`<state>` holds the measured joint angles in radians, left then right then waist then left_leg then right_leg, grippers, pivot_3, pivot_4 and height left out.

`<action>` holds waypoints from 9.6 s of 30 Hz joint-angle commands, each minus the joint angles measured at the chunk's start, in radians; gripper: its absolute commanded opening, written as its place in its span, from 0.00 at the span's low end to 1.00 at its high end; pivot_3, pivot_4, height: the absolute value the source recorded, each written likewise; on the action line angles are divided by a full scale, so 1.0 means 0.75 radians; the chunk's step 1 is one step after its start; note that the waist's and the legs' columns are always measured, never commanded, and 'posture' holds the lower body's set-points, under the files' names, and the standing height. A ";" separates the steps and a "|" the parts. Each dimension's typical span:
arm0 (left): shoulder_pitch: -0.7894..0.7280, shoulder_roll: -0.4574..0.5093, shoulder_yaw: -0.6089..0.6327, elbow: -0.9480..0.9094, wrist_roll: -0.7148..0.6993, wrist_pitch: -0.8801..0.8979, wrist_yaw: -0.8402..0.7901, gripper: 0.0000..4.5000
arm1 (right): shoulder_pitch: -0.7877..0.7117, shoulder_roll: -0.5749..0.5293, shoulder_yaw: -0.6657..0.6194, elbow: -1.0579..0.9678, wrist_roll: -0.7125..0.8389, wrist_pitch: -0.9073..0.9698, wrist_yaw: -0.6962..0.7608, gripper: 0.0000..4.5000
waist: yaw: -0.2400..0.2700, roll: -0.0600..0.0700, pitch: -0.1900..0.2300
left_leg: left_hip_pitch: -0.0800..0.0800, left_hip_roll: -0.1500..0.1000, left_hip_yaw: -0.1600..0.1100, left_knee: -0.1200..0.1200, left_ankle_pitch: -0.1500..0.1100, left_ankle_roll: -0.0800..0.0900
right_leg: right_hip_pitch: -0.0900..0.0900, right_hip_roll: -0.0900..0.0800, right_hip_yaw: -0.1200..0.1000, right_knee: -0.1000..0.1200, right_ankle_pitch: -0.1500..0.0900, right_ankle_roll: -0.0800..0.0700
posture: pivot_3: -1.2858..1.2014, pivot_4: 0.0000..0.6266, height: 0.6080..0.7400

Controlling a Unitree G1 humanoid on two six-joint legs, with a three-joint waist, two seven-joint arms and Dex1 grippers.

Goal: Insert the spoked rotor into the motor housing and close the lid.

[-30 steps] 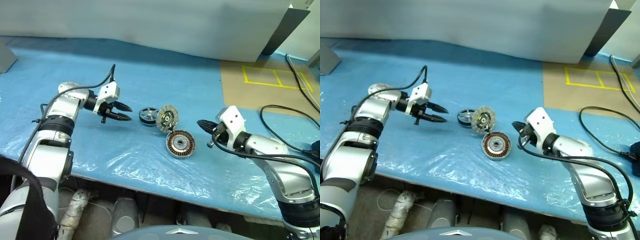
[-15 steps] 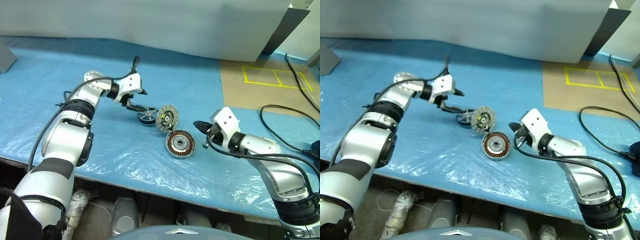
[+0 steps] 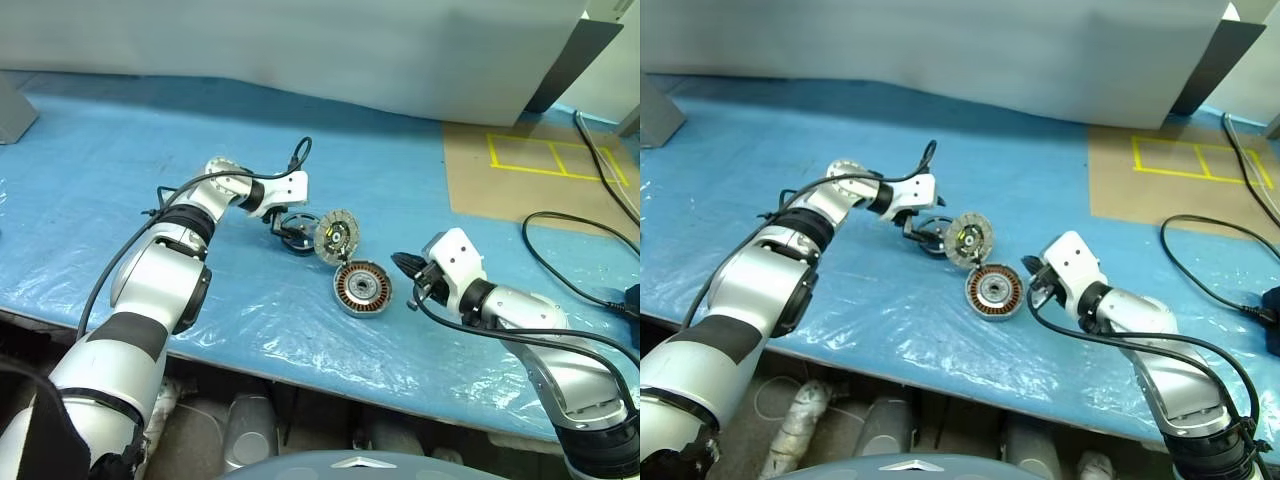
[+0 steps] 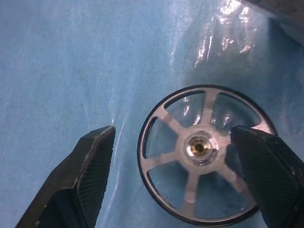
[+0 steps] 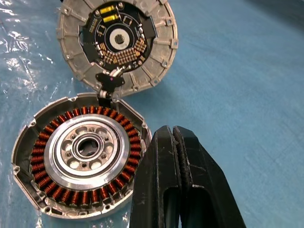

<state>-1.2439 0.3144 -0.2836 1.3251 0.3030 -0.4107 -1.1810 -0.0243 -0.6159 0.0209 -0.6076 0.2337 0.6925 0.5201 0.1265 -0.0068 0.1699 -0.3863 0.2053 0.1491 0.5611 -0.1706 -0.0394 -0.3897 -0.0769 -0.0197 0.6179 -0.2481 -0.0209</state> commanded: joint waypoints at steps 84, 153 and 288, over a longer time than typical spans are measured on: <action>0.112 0.161 0.163 -0.136 -0.154 0.005 -0.246 0.38 | -0.089 -0.012 0.052 0.031 -0.072 -0.048 0.042 0.00 | -0.005 0.003 -0.001 | 0.003 0.000 0.001 -0.005 0.000 0.000 | 0.002 0.000 0.000 -0.005 0.000 0.000 | 0.52 0.24 1.00; 0.416 -0.099 -0.243 -1.063 -0.393 0.434 -0.395 0.74 | -0.061 -0.007 -0.375 -0.051 0.333 0.074 -0.127 0.00 | -0.002 0.012 0.000 | 0.001 0.000 0.003 -0.005 0.001 0.001 | 0.002 -0.001 -0.001 -0.007 -0.001 -0.002 | 0.52 0.24 1.00; 0.610 -0.140 -0.206 -0.891 -0.428 0.511 -0.391 0.74 | -0.069 -0.033 -0.313 0.107 0.547 0.088 -0.003 0.00 | -0.004 0.013 -0.007 | 0.002 -0.001 0.004 -0.012 0.004 0.008 | 0.008 -0.009 -0.006 -0.013 -0.005 -0.001 | 0.52 0.24 1.00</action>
<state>-0.8070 0.1838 -0.3984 0.6111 -0.0722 -0.0190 -1.4614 -0.0634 -0.6298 -0.2152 -0.5161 0.6480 0.7830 0.5061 0.1235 0.0031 0.1644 -0.3842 0.2045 0.1518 0.5524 -0.1676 -0.0335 -0.3836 -0.0838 -0.0240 0.6083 -0.2521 -0.0221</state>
